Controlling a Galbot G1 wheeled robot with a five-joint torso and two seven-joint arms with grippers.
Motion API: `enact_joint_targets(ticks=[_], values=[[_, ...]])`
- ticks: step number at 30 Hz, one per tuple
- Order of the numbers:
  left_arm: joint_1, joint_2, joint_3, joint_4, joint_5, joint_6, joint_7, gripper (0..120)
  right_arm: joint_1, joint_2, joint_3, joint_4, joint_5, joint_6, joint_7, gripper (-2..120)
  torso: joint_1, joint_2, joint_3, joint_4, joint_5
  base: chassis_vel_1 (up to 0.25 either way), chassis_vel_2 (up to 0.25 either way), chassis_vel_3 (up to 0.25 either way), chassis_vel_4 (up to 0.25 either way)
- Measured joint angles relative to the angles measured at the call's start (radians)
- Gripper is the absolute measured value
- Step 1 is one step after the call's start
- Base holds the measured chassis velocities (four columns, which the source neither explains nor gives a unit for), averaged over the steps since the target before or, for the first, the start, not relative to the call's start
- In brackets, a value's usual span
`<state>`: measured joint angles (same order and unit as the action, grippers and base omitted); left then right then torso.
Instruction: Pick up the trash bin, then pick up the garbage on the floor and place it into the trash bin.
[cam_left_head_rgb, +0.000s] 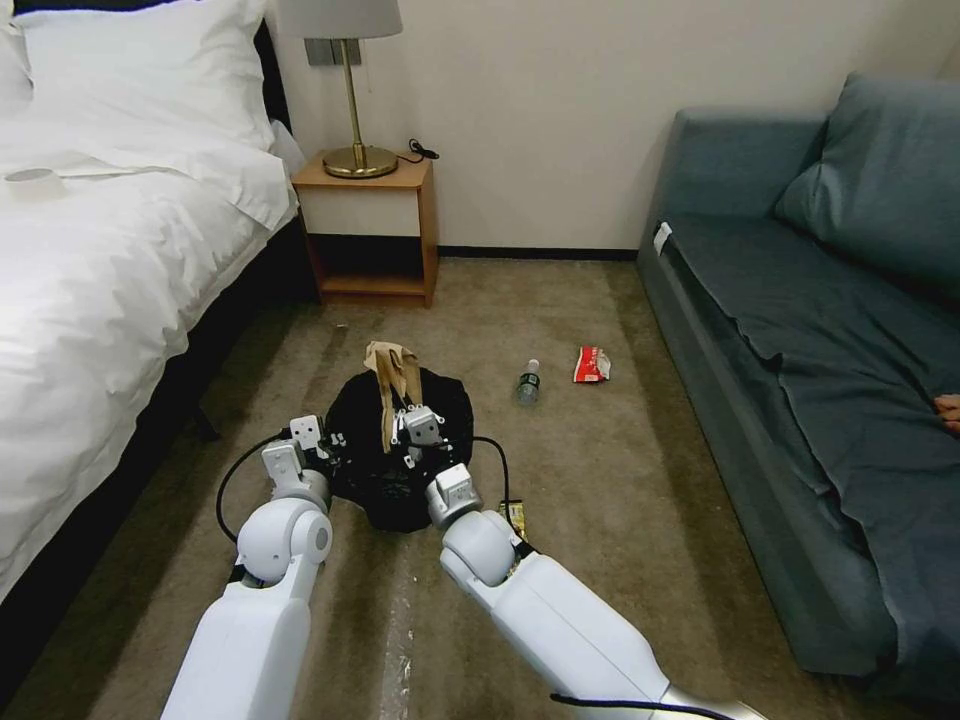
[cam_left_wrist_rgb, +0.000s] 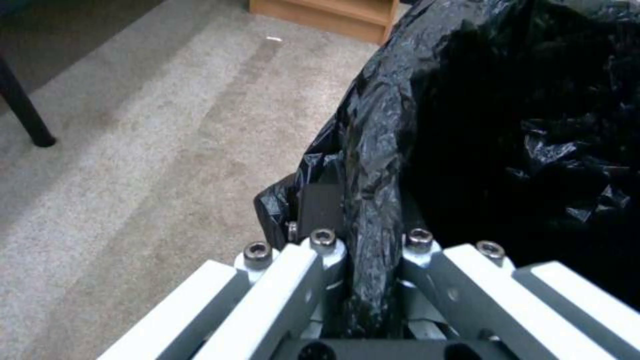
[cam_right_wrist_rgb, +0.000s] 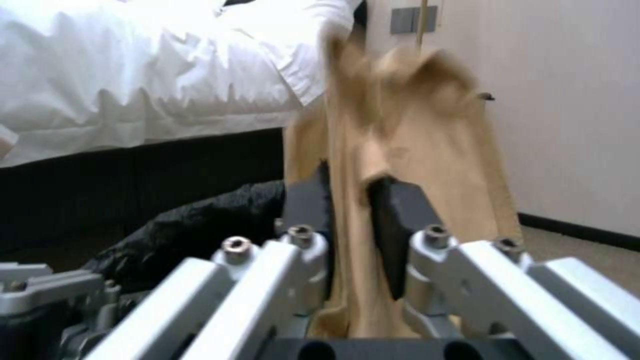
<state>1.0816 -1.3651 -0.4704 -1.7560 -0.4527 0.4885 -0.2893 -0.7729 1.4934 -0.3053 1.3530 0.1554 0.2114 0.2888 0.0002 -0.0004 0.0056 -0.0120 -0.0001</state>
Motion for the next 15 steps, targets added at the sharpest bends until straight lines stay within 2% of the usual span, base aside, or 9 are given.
enact_joint_targets(ticks=[3, 5, 6, 8, 9, 10, 12, 13, 15], values=[[-0.001, 0.003, 0.0, 0.005, 0.0, 0.0, 0.0, 3, -0.006, 0.002, 0.0, 0.002, 0.0, -0.004, 0.0, 29, 0.0, 0.0, 0.0, 0.0, 0.0, 0.0, 0.0, 0.0, 0.0], [-0.002, 0.003, 0.0, 0.006, 0.0, 0.0, 0.0, 3, -0.007, 0.002, 0.0, 0.002, 0.0, -0.005, 0.0, 32, 0.0, 0.0, 0.0, 0.0, 0.0, 0.0, 0.0, 0.0, 0.0], [-0.003, 0.004, 0.0, 0.007, 0.0, 0.0, 0.0, 3, -0.009, 0.002, 0.001, 0.005, 0.0, -0.006, 0.0, 41, 0.0, 0.0, 0.0, 0.0, 0.0, 0.0, 0.0, 0.0, 0.0], [-0.004, 0.006, 0.0, 0.008, 0.0, 0.0, 0.0, 3, -0.012, -0.001, 0.002, 0.011, 0.0, -0.008, 0.0, 48, 0.0, 0.0, 0.0, 0.0, 0.0, 0.0, 0.0, 0.0, 0.0], [-0.004, 0.006, 0.0, 0.008, 0.0, 0.0, 0.0, 3, -0.012, -0.001, 0.002, 0.011, 0.0, -0.008, 0.0, 48, 0.0, 0.0, 0.0, 0.0, 0.0, 0.0, 0.0, 0.0, 0.0], [-0.004, 0.006, -0.001, 0.009, 0.001, 0.0, 0.0, 3, -0.012, -0.001, 0.01, 0.017, 0.0, -0.012, 0.001, 57, 0.0, 0.0, 0.0, 0.0, 0.0, 0.0, 0.0, 0.0, 0.0], [-0.004, 0.006, -0.002, 0.009, 0.001, 0.0, 0.0, 3, -0.011, 0.0, 0.013, 0.019, 0.0, -0.014, 0.003, 59, 0.0, 0.0, 0.0, 0.0, 0.0, 0.0, 0.0, 0.0, 0.0], [-0.004, 0.008, -0.005, 0.01, 0.002, 0.0, 0.001, 3, -0.003, 0.001, 0.031, 0.034, 0.005, -0.029, 0.011, 67, 0.0, 0.0, 0.0, 0.0, 0.0, 0.0, 0.0, 0.0, 0.0], [-0.004, 0.011, -0.006, 0.01, 0.002, 0.0, 0.001, 3, 0.004, 0.0, 0.044, 0.045, 0.009, -0.044, 0.019, 71, 0.0, 0.0, 0.0, 0.0, 0.0, 0.0, 0.0, 0.0, 0.0]])
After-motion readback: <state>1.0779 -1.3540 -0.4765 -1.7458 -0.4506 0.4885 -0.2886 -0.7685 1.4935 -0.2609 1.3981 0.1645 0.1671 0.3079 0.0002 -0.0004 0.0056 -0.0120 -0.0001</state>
